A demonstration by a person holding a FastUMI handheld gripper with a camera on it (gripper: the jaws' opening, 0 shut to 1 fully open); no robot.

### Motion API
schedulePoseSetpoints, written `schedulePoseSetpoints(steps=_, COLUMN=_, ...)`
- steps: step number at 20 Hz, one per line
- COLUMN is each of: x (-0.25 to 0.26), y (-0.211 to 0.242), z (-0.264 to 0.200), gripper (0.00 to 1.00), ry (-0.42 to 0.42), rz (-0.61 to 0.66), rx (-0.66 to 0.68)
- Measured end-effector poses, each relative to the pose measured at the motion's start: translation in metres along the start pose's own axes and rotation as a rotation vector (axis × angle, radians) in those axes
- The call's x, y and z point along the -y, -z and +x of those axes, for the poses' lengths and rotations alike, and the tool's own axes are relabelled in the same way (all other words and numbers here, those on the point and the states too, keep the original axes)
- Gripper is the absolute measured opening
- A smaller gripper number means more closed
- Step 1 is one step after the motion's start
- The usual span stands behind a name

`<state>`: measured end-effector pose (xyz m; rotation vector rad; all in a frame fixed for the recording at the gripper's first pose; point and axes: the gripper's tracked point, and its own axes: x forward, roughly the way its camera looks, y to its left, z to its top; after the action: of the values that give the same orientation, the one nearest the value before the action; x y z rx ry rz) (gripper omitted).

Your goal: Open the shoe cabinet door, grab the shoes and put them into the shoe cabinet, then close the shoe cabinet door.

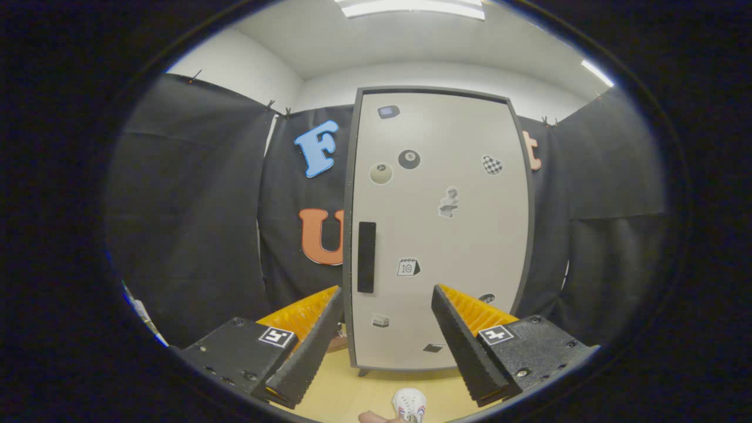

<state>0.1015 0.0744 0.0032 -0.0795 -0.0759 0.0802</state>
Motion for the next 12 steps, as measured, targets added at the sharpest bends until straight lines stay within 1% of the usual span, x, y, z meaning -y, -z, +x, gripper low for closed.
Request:
schedulePoseSetpoints(steps=4, x=-0.018, y=0.008, z=0.051, gripper=0.99, ry=-0.038, rz=0.03, rx=0.0)
schedulePoseSetpoints(steps=6, x=-0.021, y=0.01, z=0.076, gripper=0.99, ry=-0.038, rz=0.043, rx=-0.006)
schedulePoseSetpoints(steps=8, x=-0.028, y=0.009, z=0.101, gripper=0.99, ry=-0.053, rz=0.084, rx=-0.019)
schedulePoseSetpoints(steps=12, x=-0.027, y=0.006, z=0.141, gripper=0.99, ry=-0.029, rz=0.1, rx=-0.058)
